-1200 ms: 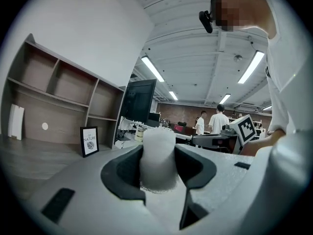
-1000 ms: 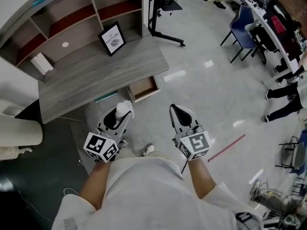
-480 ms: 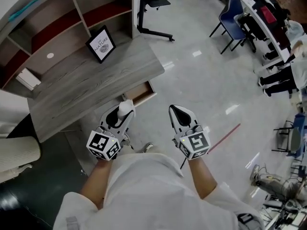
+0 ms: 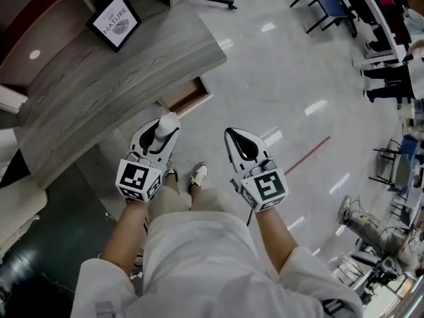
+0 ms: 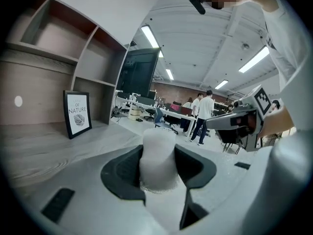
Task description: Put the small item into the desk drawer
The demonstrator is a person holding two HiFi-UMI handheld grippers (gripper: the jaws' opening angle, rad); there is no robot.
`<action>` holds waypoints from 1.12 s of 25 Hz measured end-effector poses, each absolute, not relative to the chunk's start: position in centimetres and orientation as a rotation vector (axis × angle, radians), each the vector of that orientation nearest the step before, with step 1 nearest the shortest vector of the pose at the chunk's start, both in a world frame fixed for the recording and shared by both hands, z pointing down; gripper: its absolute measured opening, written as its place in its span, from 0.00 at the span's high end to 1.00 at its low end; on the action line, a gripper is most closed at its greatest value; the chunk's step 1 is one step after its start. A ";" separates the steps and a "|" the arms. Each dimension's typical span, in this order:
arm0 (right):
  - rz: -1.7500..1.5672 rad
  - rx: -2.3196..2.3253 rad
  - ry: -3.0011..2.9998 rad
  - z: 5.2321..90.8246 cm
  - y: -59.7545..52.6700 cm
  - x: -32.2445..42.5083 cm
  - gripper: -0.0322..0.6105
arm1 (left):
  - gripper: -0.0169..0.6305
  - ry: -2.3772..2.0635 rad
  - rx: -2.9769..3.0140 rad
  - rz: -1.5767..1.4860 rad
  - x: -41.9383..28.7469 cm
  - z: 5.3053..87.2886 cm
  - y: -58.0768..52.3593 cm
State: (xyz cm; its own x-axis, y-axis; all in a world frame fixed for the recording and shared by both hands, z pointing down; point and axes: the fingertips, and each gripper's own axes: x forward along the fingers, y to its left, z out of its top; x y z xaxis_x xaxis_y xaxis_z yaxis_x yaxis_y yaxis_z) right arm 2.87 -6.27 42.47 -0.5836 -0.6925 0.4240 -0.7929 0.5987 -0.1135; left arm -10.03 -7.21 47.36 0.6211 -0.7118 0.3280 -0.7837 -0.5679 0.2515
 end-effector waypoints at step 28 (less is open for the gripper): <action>0.707 1.169 -2.464 55.2 -0.3 5.3 0.95 | 0.68 -1.075 2.552 1.032 -3.0 69.4 -14.1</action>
State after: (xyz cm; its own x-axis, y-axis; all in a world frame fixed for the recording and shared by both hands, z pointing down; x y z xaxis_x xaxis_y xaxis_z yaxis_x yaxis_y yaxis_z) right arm 5.25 -0.27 55.21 -0.6128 -0.6267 0.4814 -0.7866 0.5422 -0.2953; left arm -3.03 -14.13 69.39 0.4959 -0.5583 0.6652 -0.6876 -0.7202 -0.0918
